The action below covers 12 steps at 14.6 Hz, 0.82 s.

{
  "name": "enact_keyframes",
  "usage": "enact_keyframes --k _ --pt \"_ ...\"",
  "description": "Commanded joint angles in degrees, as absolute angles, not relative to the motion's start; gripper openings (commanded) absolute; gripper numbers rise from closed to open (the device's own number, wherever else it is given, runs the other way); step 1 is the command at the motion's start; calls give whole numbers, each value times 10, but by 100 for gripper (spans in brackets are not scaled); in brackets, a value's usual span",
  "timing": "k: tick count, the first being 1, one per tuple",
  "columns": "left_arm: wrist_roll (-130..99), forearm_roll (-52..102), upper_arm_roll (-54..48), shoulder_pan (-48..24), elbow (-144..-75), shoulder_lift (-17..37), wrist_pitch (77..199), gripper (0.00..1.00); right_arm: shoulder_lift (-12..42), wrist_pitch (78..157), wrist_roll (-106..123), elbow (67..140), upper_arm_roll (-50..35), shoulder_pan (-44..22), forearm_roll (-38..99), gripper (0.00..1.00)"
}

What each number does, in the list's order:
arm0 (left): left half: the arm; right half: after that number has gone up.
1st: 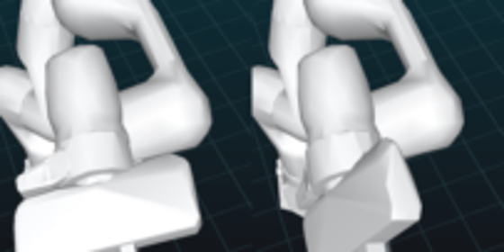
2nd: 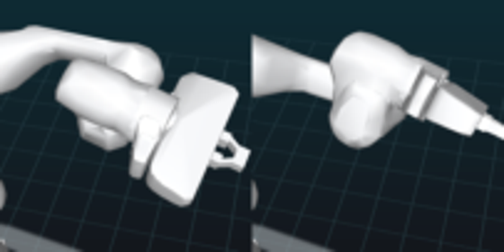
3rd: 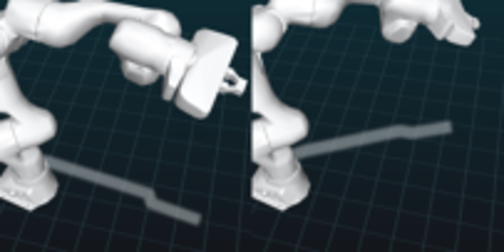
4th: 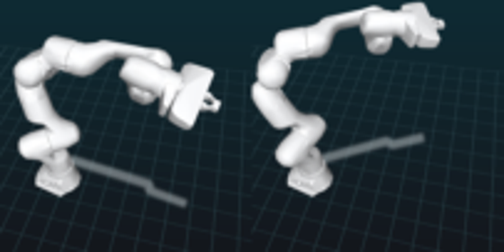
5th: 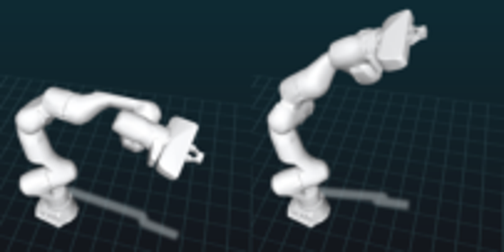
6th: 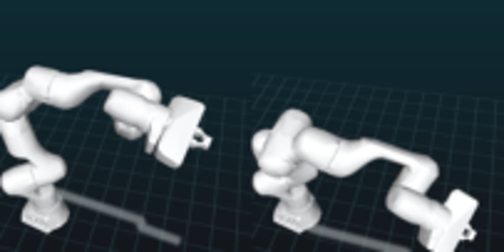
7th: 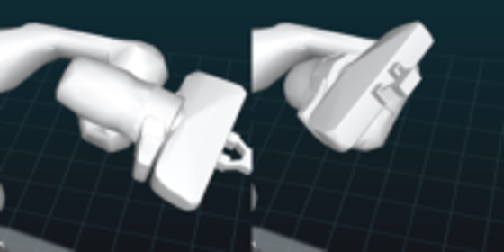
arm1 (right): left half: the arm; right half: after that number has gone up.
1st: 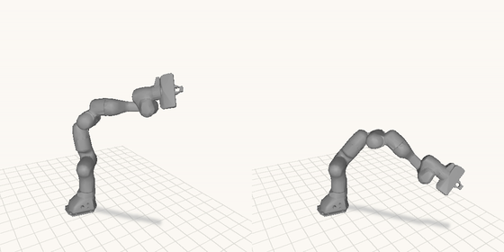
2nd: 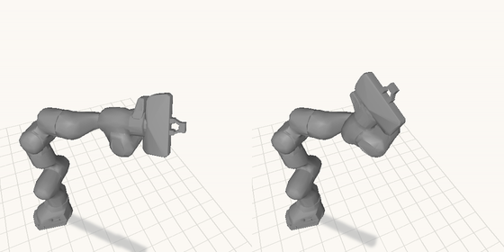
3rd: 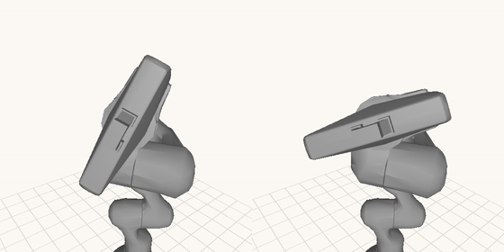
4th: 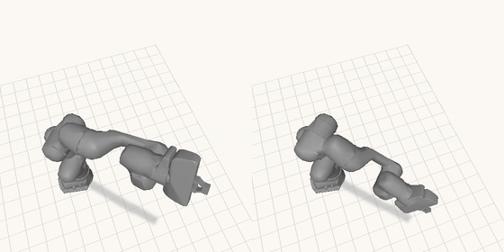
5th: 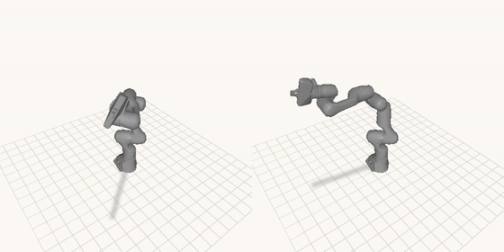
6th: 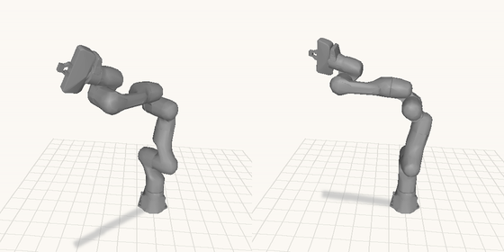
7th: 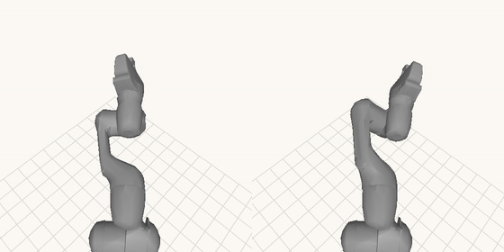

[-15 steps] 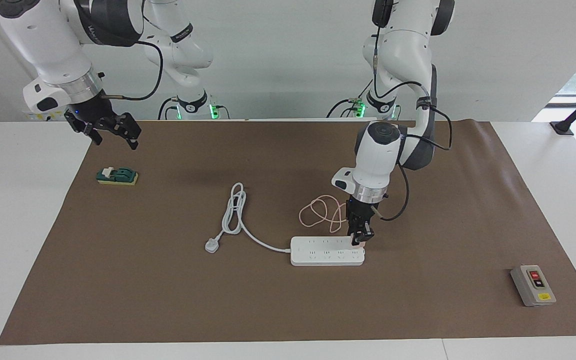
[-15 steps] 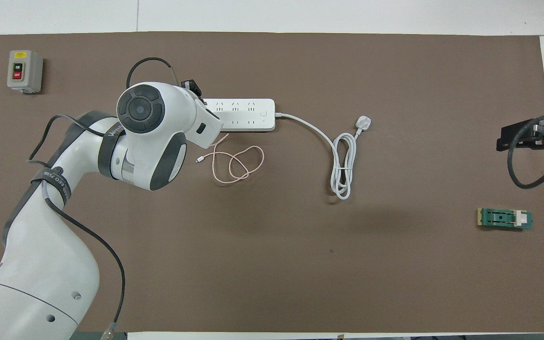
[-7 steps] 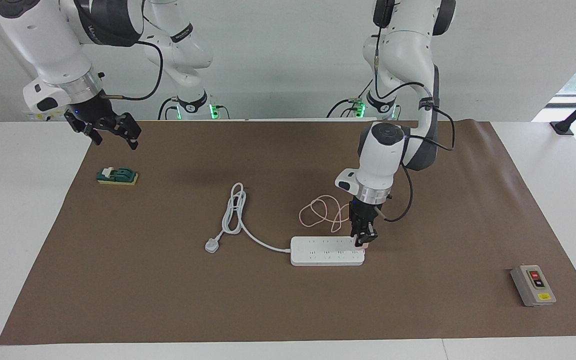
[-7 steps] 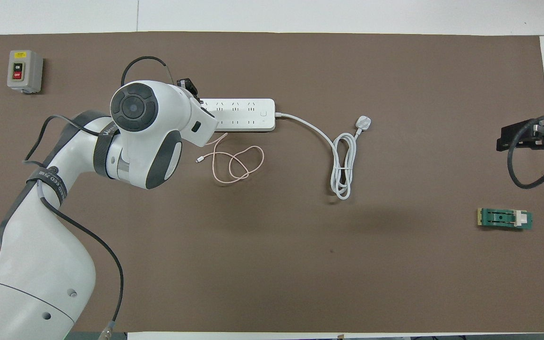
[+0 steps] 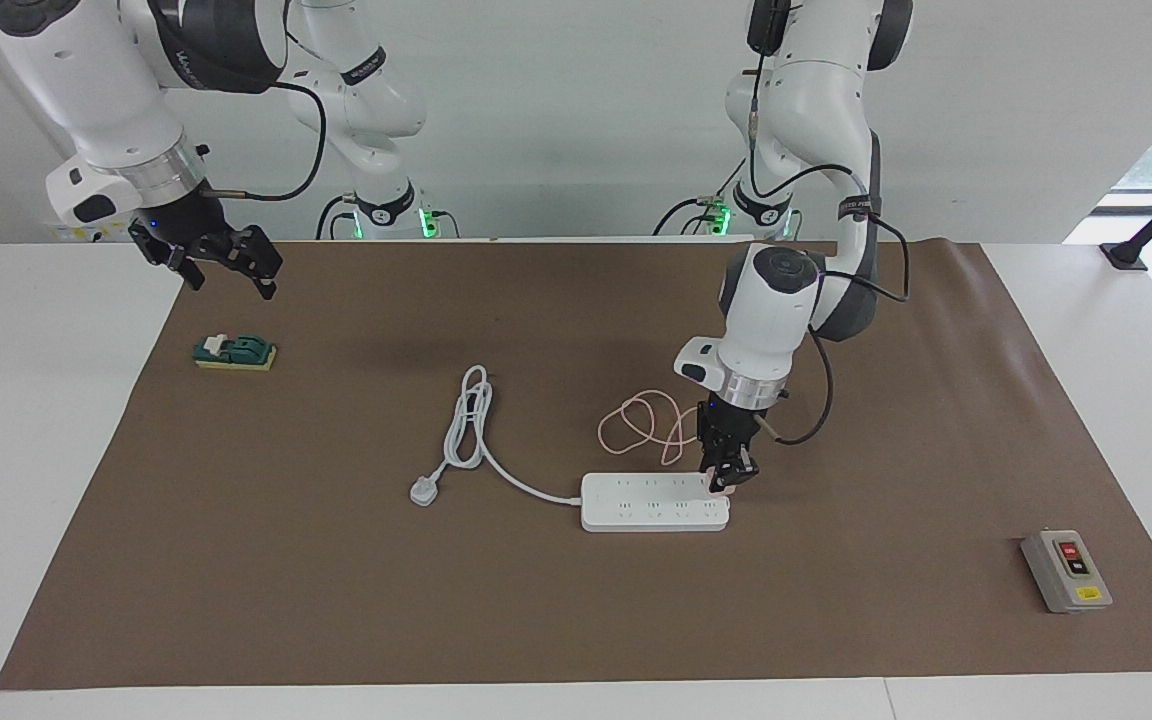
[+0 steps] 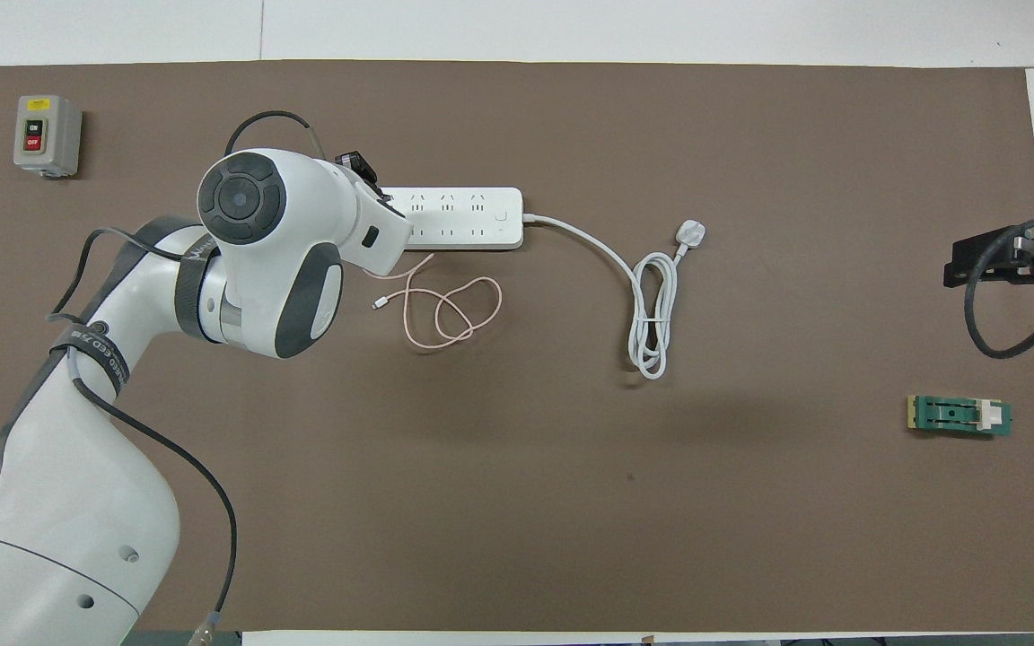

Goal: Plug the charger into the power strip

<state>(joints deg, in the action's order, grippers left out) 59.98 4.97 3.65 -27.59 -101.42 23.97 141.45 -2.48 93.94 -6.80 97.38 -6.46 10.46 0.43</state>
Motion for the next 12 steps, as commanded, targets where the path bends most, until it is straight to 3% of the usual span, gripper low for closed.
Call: enact_keyframes --k 1,12 --pt "599 63 36 -279 -1034 236 1400 0 -29 929 -61 973 -69 110 -5 100" --pt "599 142 38 -271 -981 240 1318 0 -29 929 -61 973 -69 110 -5 100"
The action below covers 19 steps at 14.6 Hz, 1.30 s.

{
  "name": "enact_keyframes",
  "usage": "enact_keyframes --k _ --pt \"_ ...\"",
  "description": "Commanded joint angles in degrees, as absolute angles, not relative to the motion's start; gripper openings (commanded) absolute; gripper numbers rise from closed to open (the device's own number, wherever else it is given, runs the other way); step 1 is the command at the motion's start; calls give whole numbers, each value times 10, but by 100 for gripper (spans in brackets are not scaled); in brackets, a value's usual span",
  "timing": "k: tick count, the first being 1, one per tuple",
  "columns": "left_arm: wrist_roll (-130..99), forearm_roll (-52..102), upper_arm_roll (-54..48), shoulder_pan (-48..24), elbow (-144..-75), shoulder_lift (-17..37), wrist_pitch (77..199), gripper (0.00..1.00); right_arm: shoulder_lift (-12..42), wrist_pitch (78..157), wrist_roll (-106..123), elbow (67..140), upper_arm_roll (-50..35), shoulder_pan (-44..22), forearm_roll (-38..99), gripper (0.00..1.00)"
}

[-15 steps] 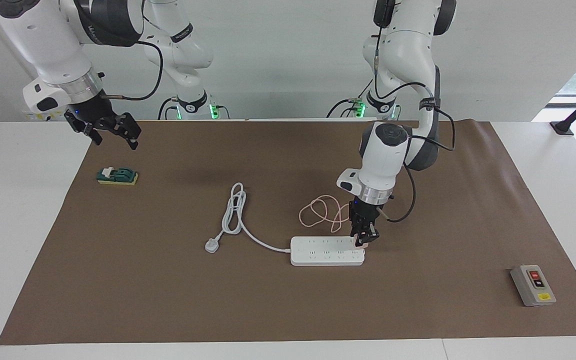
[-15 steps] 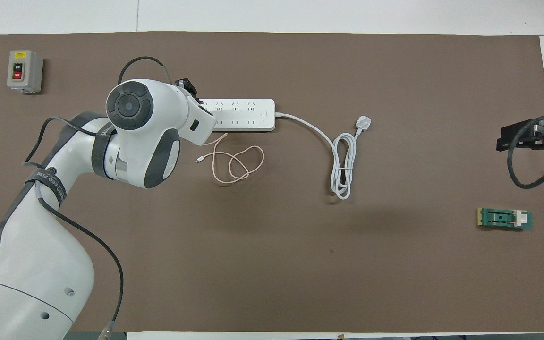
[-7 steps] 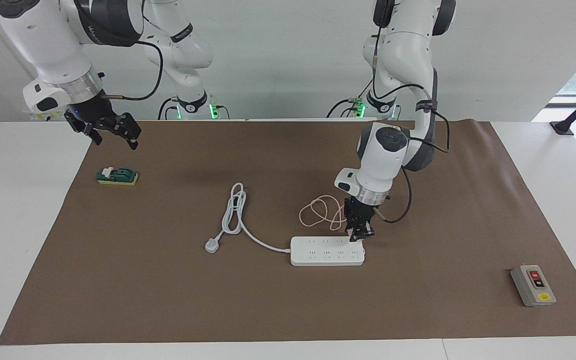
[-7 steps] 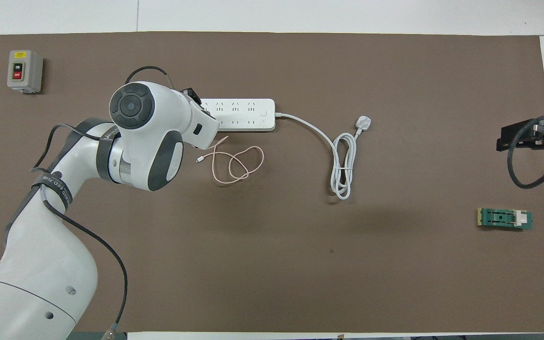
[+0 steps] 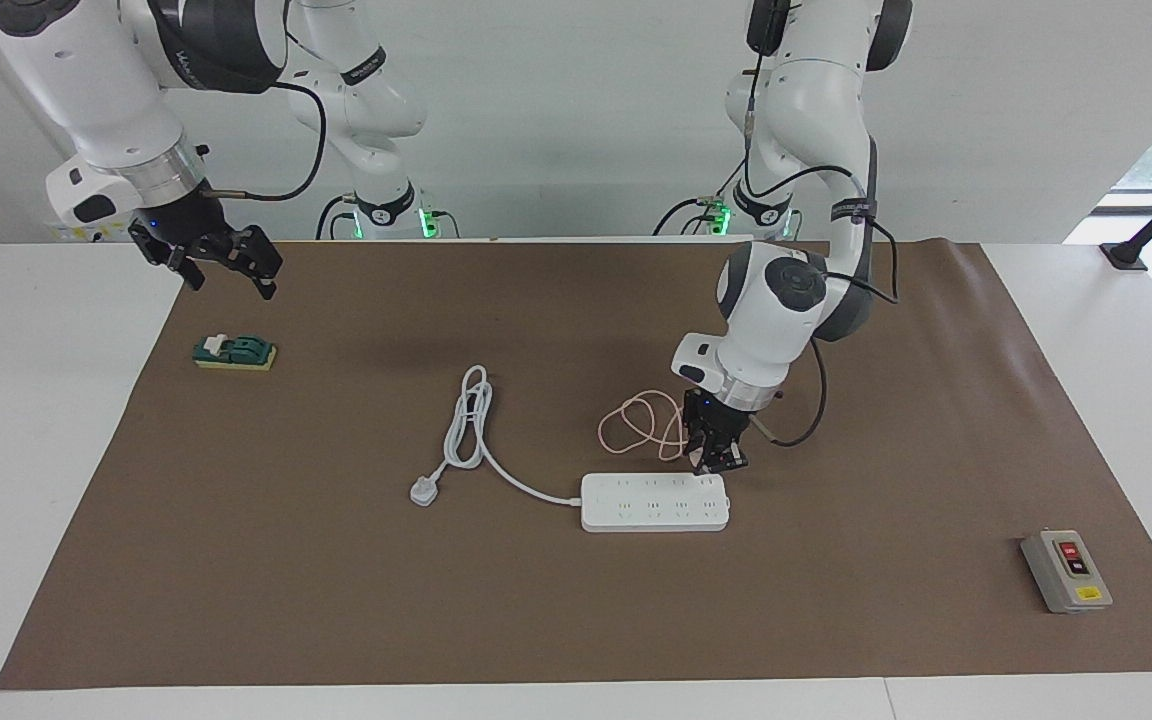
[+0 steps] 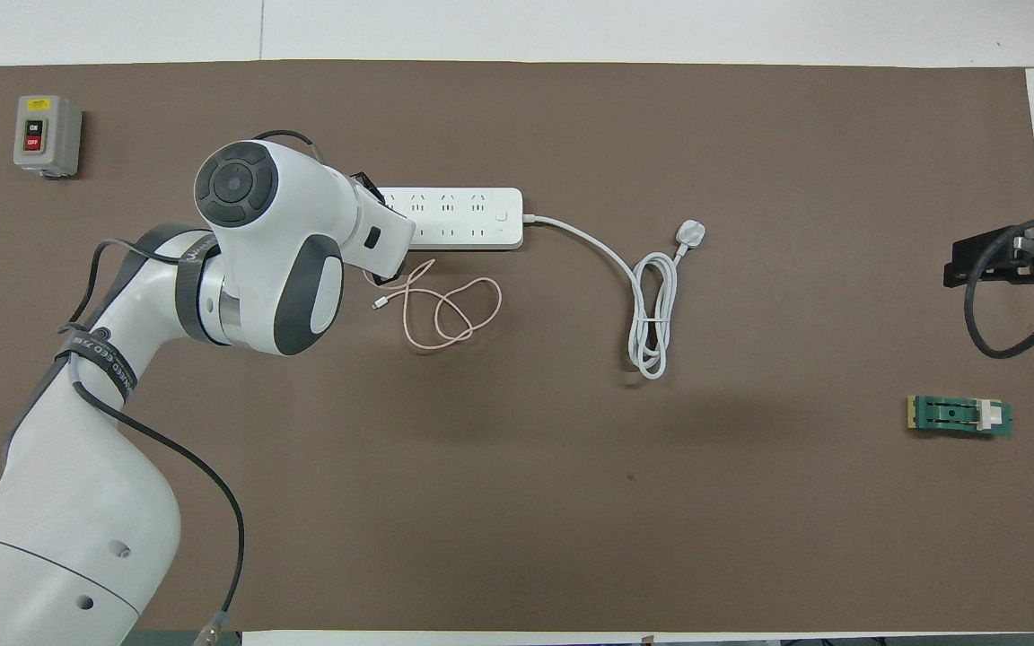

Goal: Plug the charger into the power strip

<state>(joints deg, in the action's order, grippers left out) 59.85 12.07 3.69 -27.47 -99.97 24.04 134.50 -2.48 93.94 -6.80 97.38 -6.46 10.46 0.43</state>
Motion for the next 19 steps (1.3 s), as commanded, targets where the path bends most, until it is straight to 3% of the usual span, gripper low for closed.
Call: enact_keyframes --k 1,8,19 --pt "599 155 38 -270 -979 240 1313 0 -29 929 -61 973 -69 110 -5 100" --pt "604 165 39 -263 -983 237 1317 0 -29 929 -61 973 -69 110 -5 100" --pt "808 376 30 -200 -995 233 1335 0 -29 929 -61 973 -69 110 -5 100"
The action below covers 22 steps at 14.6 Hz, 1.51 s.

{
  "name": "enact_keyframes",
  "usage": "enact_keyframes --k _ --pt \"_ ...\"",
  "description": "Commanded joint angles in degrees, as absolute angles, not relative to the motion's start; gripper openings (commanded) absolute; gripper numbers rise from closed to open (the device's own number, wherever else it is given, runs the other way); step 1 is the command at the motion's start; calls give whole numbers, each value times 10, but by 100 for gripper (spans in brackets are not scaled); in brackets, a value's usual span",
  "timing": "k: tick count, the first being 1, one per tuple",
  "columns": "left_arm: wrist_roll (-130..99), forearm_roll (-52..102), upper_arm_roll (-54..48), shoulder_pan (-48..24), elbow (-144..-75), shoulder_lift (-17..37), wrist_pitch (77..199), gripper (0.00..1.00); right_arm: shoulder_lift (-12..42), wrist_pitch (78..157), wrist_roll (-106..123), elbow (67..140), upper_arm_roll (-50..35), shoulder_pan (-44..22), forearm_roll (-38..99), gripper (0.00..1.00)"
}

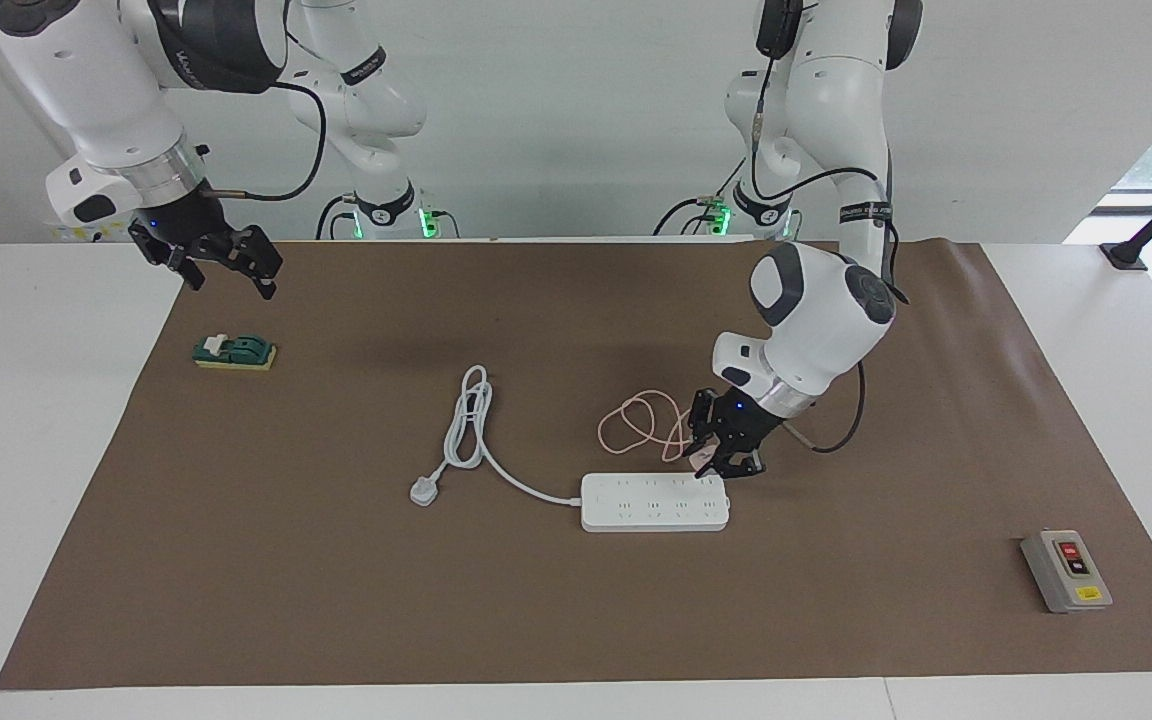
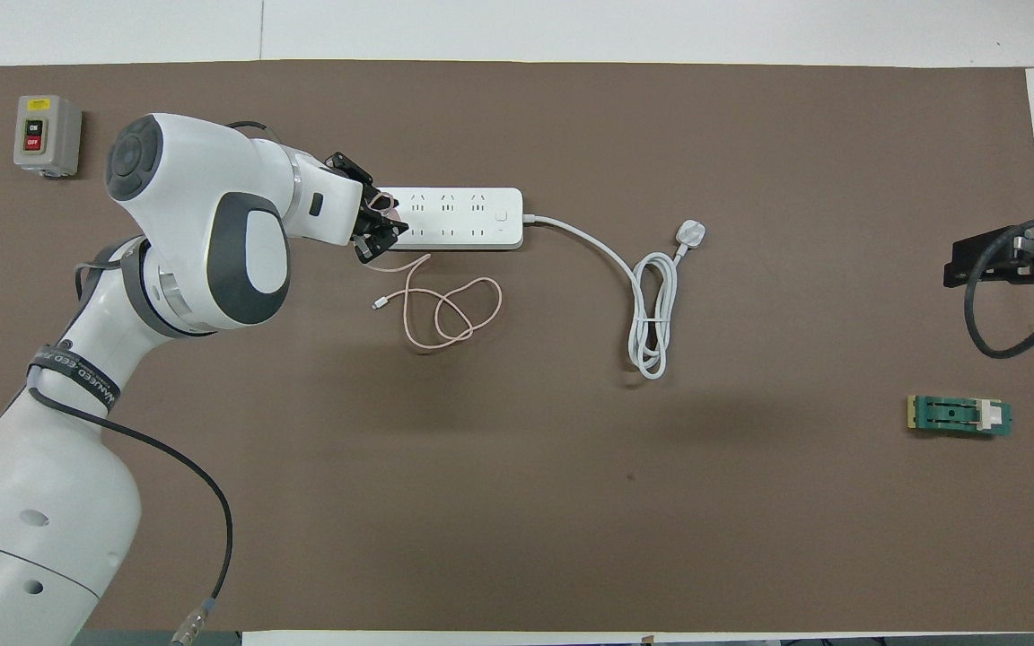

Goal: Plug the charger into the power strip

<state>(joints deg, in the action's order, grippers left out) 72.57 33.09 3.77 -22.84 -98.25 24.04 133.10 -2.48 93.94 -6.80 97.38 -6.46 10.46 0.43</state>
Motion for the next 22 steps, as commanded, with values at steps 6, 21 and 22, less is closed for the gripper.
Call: enact_keyframes --k 6,21,22 --pt "876 486 32 -186 -1012 224 1330 0 -29 929 -61 973 -69 110 -5 100" --pt "1055 686 31 -147 -1053 238 1268 0 -29 929 -61 973 -69 110 -5 100" --pt "1056 688 31 -145 -1044 238 1259 0 -29 929 -61 973 -69 110 -5 100"
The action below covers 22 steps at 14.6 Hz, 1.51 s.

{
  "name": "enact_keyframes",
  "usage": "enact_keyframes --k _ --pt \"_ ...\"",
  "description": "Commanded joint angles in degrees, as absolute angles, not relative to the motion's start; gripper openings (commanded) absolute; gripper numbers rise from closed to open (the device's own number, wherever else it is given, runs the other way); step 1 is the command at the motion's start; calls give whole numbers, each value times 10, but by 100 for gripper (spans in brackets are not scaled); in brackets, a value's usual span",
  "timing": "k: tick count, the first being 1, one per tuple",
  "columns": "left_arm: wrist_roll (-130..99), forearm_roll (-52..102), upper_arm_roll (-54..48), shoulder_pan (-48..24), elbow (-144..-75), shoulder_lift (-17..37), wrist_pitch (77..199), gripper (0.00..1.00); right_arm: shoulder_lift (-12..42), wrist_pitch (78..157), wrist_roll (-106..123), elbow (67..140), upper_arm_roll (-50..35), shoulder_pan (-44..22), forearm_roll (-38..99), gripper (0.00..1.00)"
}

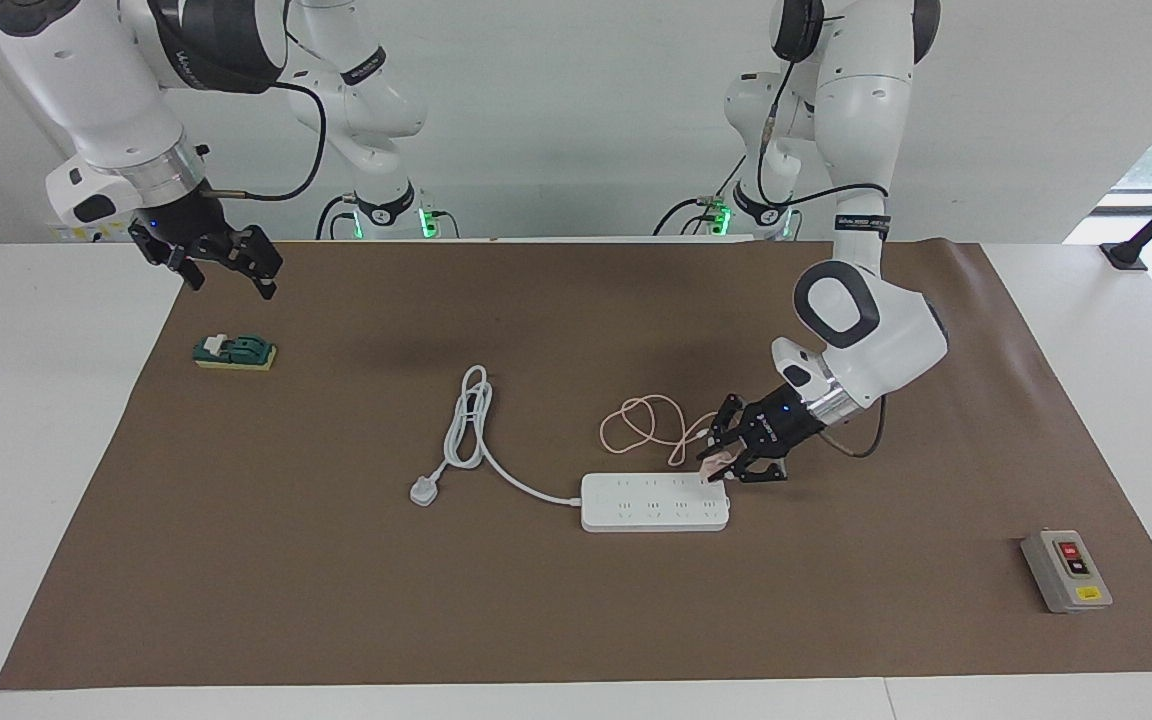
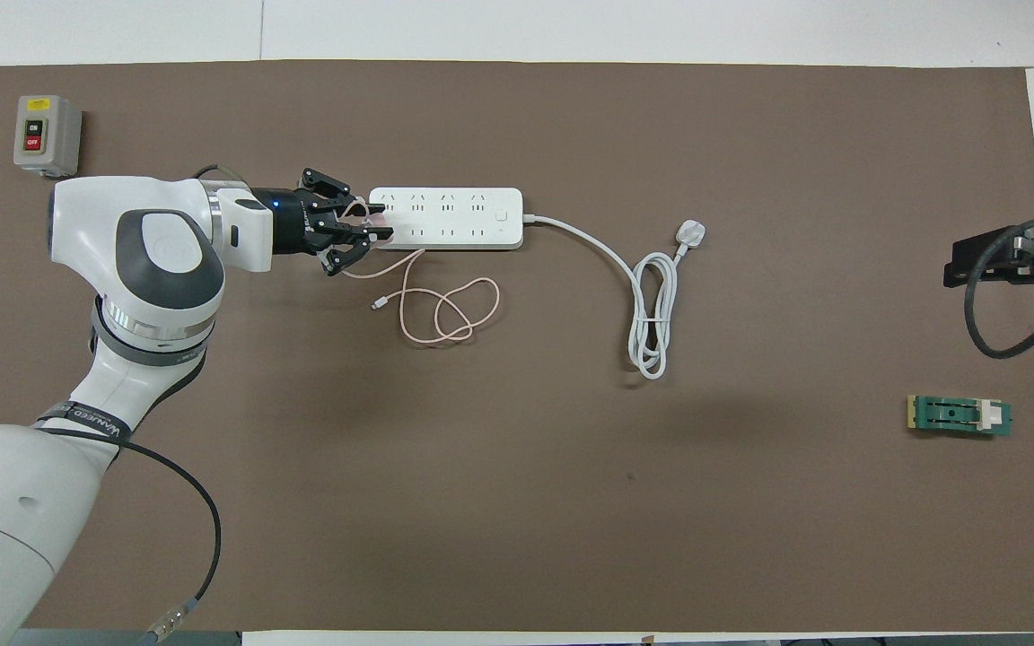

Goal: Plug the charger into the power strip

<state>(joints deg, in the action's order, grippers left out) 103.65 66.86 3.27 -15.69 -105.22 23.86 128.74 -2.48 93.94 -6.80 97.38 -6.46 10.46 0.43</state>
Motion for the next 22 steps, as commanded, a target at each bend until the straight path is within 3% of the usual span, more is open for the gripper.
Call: enact_keyframes --k 1,12,22 --pt "1056 689 31 -144 -1041 240 1255 0 -29 929 -61 973 -69 110 -5 100" --pt "1102 679 32 -149 -986 270 1258 0 -29 929 -61 973 -69 110 -5 100" --pt "1114 641 32 -149 -988 279 1264 0 -29 929 -61 973 -69 110 -5 100"
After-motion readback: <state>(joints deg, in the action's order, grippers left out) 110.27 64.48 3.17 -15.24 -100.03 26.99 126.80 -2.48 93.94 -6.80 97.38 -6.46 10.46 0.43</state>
